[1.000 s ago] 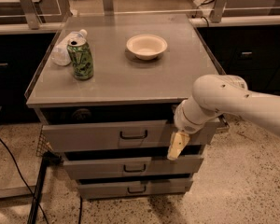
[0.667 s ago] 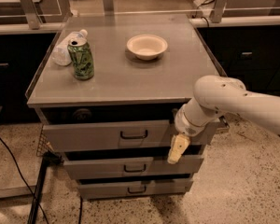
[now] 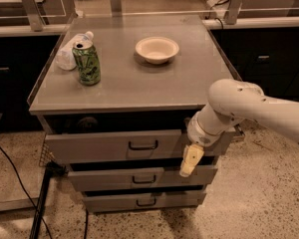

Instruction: Open top drawer

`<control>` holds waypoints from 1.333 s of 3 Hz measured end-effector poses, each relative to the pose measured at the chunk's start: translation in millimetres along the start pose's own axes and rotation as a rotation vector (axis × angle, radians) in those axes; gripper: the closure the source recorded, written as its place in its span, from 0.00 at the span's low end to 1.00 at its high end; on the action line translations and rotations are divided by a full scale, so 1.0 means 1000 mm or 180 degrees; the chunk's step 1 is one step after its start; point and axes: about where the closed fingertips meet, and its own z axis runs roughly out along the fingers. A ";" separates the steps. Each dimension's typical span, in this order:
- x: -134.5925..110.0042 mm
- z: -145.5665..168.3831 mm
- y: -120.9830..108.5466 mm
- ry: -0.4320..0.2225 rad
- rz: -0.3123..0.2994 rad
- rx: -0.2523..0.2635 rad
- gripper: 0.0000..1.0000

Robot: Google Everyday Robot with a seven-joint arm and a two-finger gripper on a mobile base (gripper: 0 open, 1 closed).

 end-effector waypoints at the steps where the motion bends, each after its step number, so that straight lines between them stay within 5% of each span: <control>1: -0.001 -0.003 0.000 0.0000 0.0000 0.0000 0.00; 3: 0.000 -0.010 0.018 -0.0021 0.0015 -0.0161 0.00; 4: 0.001 -0.023 0.061 -0.0061 0.0007 -0.0540 0.00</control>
Offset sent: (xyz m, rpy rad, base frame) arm -0.0890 -0.0078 0.0148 0.0766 0.2050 0.0509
